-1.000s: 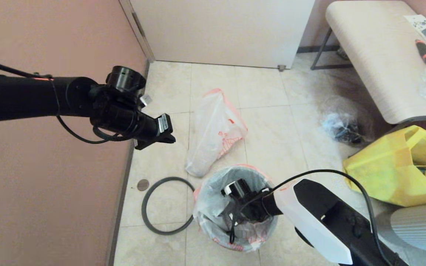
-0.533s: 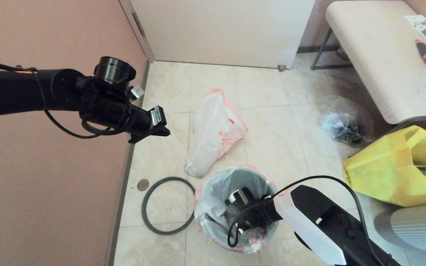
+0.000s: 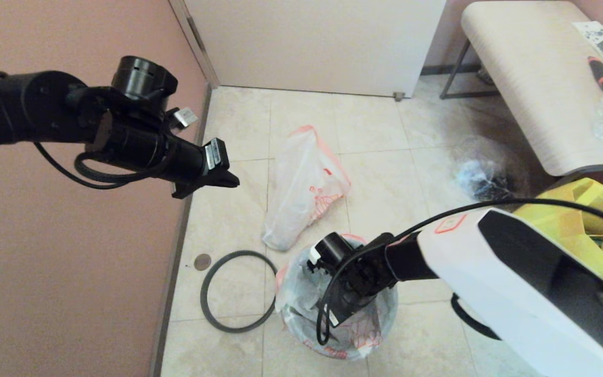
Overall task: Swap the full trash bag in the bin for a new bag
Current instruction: Put the new garbage bag on the trash can, then place the trash can ring on the trash can
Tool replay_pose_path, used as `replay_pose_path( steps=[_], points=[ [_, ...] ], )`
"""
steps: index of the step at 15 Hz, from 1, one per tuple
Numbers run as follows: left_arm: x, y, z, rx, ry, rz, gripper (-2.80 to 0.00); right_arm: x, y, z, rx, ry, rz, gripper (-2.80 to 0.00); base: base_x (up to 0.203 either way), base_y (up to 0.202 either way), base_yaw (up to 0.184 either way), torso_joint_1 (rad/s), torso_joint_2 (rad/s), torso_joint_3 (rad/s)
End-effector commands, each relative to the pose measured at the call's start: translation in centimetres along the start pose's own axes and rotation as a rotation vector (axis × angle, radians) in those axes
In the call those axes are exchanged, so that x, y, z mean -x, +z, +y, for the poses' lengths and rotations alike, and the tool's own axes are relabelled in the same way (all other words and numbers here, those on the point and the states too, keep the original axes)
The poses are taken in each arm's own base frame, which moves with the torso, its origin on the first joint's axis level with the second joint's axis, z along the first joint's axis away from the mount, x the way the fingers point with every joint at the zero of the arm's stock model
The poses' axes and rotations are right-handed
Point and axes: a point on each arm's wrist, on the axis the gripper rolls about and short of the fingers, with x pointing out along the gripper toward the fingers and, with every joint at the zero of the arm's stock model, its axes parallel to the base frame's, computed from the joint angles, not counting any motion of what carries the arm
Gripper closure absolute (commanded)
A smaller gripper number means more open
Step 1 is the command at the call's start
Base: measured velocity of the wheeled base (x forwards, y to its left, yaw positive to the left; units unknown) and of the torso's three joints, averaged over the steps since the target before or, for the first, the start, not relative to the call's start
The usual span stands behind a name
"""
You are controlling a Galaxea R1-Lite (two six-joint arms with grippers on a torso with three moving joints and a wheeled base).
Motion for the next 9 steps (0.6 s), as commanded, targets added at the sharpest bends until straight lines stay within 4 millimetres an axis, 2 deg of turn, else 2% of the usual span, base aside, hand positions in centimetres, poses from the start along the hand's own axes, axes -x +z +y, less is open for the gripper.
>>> replay_pose_path(
  steps=[1,3,4,5,6,7,9],
  points=[
    [2.2,-0.2,-0.9,-0.013,-0.02,-0.02,0.0,10.9,-1.1,-0.4,-0.074,0.04,-0.071,0.0,0.0,0.0,0.0,0.0,0.0,0.0],
    [2.5,-0.5,-1.3,-0.018,-0.022,-0.005,0.0,14.9,-4.8,-1.8,-0.124,0.032,-0.027,0.0,0.0,0.0,0.0,0.0,0.0,0.0],
    [2.4,-0.6,-1.4,-0.018,-0.02,0.007,0.0,16.2,-7.1,-2.7,-0.145,0.005,0.005,0.0,0.0,0.0,0.0,0.0,0.0,0.0],
    [2.2,-0.7,-1.5,-0.021,-0.02,0.016,0.0,16.4,-9.1,-4.2,-0.183,-0.041,0.048,0.0,0.0,0.0,0.0,0.0,0.0,0.0],
    [1.9,-0.8,-1.7,-0.025,-0.024,0.024,0.0,15.9,-10.1,-6.4,-0.25,-0.084,0.075,0.0,0.0,0.0,0.0,0.0,0.0,0.0],
    [1.5,-1.0,-1.8,-0.026,-0.025,0.036,0.0,15.2,-10.6,-9.5,-0.346,-0.125,0.079,0.0,0.0,0.0,0.0,0.0,0.0,0.0],
    [-0.4,-1.6,-2.2,-0.019,-0.025,0.086,0.0,12.2,-11.6,-15.0,-0.447,-0.173,0.143,0.0,0.0,0.0,0.0,0.0,0.0,0.0]
  ],
)
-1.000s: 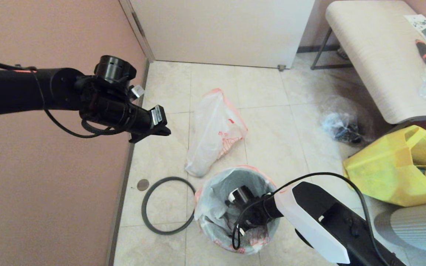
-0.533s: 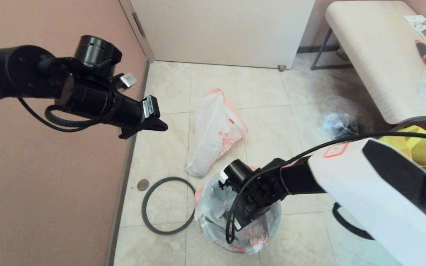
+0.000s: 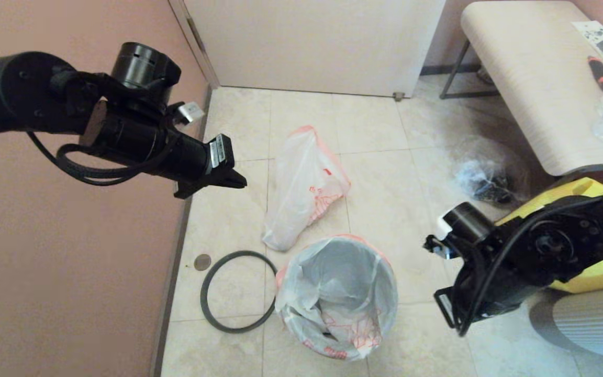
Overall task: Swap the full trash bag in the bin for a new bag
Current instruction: Place the trash can ring on the trash can
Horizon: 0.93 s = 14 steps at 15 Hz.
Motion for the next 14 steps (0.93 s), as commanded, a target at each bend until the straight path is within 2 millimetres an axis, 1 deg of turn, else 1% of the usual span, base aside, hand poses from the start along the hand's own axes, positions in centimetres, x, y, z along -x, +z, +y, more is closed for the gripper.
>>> replay_pose_path(
  steps=[1,3,4,5,6,7,8,9,10,11,12,14],
  points=[
    [-2.7,-0.7,-0.2,0.014,0.009,0.066,0.0,-4.4,0.7,-4.6,-0.091,-0.057,0.092,0.0,0.0,0.0,0.0,0.0,0.0,0.0],
    [-5.2,-1.3,-0.2,0.021,0.024,0.123,0.0,-10.1,1.6,-6.8,-0.114,-0.076,0.164,0.0,0.0,0.0,0.0,0.0,0.0,0.0],
    [-5.7,-1.4,-0.3,0.021,0.028,0.129,0.0,-13.1,1.9,-7.8,-0.107,-0.082,0.191,0.0,0.0,0.0,0.0,0.0,0.0,0.0],
    [-5.4,-1.3,-0.4,0.019,0.027,0.12,0.0,-16.0,2.3,-8.9,-0.099,-0.085,0.204,0.0,0.0,0.0,0.0,0.0,0.0,0.0],
    [-4.9,-1.2,-0.5,0.017,0.029,0.105,0.0,-18.4,2.8,-9.7,-0.094,-0.087,0.202,0.0,0.0,0.0,0.0,0.0,0.0,0.0],
    [-4.3,-1.1,-0.7,0.014,0.034,0.087,0.0,-20.6,3.5,-10.4,-0.093,-0.087,0.179,0.0,0.0,0.0,0.0,0.0,0.0,0.0],
    [-4.0,-1.1,-0.7,0.011,0.038,0.079,0.0,-22.2,4.3,-11.2,-0.101,-0.08,0.132,0.0,0.0,0.0,0.0,0.0,0.0,0.0],
    [-4.4,-1.1,-0.5,0.013,0.057,0.078,0.0,-23.2,4.8,-11.6,-0.127,-0.039,0.072,0.0,0.0,0.0,0.0,0.0,0.0,0.0],
    [-5.5,-1.2,-0.1,0.016,0.09,0.086,0.0,-23.6,4.8,-11.8,-0.188,-0.022,0.047,0.0,0.0,0.0,0.0,0.0,0.0,0.0],
    [-7.0,-1.2,0.5,0.021,0.139,0.094,0.0,-23.4,4.6,-12.0,-0.226,-0.018,0.031,0.0,0.0,0.0,0.0,0.0,0.0,0.0],
    [-8.6,-1.3,1.2,0.025,0.192,0.106,0.0,-22.2,4.8,-12.3,-0.248,-0.011,-0.009,0.0,0.0,0.0,0.0,0.0,0.0,0.0],
    [-11.7,-1.6,3.1,0.013,0.277,0.144,0.0,-17.6,5.0,-12.5,-0.271,0.031,-0.123,0.0,0.0,0.0,0.0,0.0,0.0,0.0]
  ],
)
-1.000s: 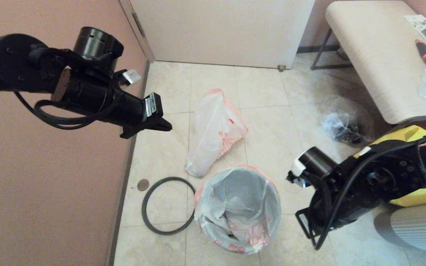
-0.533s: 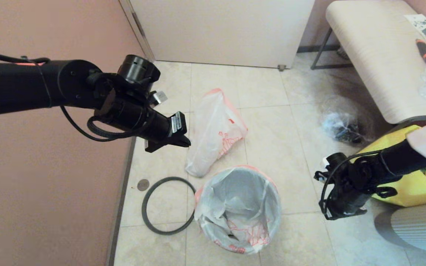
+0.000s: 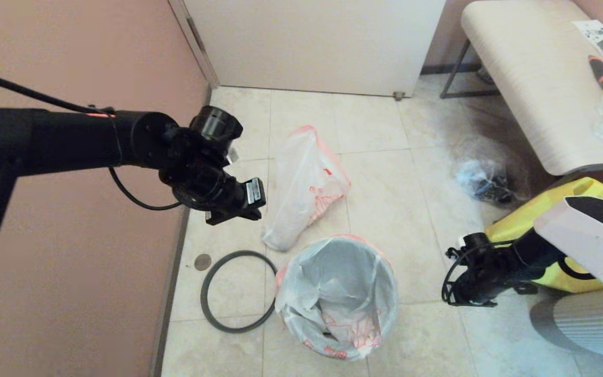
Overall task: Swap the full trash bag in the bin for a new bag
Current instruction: Place the trash can ring on the trash can
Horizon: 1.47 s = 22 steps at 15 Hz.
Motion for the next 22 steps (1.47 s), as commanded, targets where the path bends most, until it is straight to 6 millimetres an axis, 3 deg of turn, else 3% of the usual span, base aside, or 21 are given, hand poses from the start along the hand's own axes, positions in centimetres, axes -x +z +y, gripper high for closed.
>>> replay_pose_path(
  steps=[1,5,7,10,12,14,18,22],
  points=[
    [-4.7,-0.4,1.6,-0.026,0.075,0.092,0.0,5.4,0.1,0.2,-0.008,0.043,-0.11,0.0,0.0,0.0,0.0,0.0,0.0,0.0],
    [-11.0,-1.0,4.8,-0.061,0.163,0.215,0.0,15.5,-1.3,2.8,-0.01,0.117,-0.321,0.0,0.0,0.0,0.0,0.0,0.0,0.0],
    [-14.0,-1.8,5.7,-0.074,0.186,0.269,0.0,20.4,-3.3,3.8,0.005,0.103,-0.421,0.0,0.0,0.0,0.0,0.0,0.0,0.0],
    [-18.6,-2.5,7.6,-0.057,0.22,0.318,0.0,23.8,-6.8,4.7,0.035,0.064,-0.482,0.0,0.0,0.0,0.0,0.0,0.0,0.0],
    [-21.1,-2.9,8.7,-0.067,0.267,0.289,0.0,23.3,-7.0,5.6,0.027,0.15,-0.453,0.0,0.0,0.0,0.0,0.0,0.0,0.0],
    [-23.1,-3.0,9.8,-0.094,0.289,0.231,0.0,19.9,-6.4,6.9,0.013,0.296,-0.392,0.0,0.0,0.0,0.0,0.0,0.0,0.0],
    [-22.5,-1.8,13.5,-0.078,0.363,0.21,0.0,11.6,-6.2,8.1,0.033,0.394,-0.322,0.0,0.0,0.0,0.0,0.0,0.0,0.0],
    [-23.2,-2.5,15.1,-0.099,0.574,0.227,0.0,9.0,-6.3,7.5,0.048,0.489,-0.305,0.0,0.0,0.0,0.0,0.0,0.0,0.0]
  ],
)
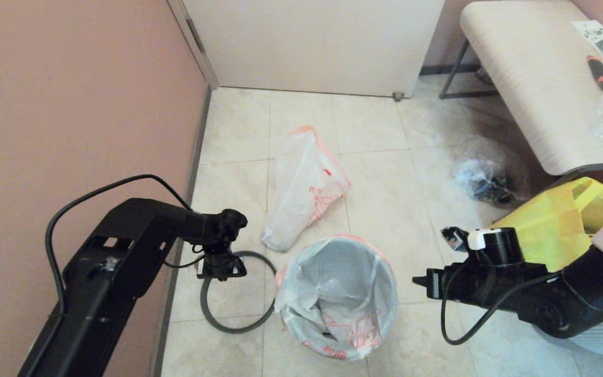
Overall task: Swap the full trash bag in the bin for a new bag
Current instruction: Place the trash can ring on the trash can
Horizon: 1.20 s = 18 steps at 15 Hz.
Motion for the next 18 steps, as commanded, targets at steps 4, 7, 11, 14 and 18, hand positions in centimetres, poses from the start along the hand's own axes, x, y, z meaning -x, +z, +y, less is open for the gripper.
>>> replay_pose_path(
  steps=[4,7,11,14,18],
  points=[
    [-5.1,-1.3,-0.2,-0.038,0.215,-0.011,0.0,-2.0,-1.8,-2.2,-0.04,0.022,0.072,0.0,0.0,0.0,0.0,0.0,0.0,0.0],
    [-5.4,-1.3,-0.2,-0.035,0.242,-0.028,0.0,-1.8,-2.8,-3.5,-0.06,-0.008,0.102,0.0,0.0,0.0,0.0,0.0,0.0,0.0],
    [-5.8,-1.4,-0.3,-0.032,0.257,-0.033,0.0,-2.1,-3.4,-3.9,-0.048,-0.012,0.102,0.0,0.0,0.0,0.0,0.0,0.0,0.0],
    [-6.1,-0.4,-0.8,-0.006,0.132,-0.118,0.0,-2.1,-3.5,-4.0,-0.046,-0.009,0.093,0.0,0.0,0.0,0.0,0.0,0.0,0.0],
    [-6.9,0.6,-3.5,-0.067,-0.099,-0.284,0.0,-2.1,-3.5,-3.9,-0.044,-0.007,0.096,0.0,0.0,0.0,0.0,0.0,0.0,0.0]
  ],
)
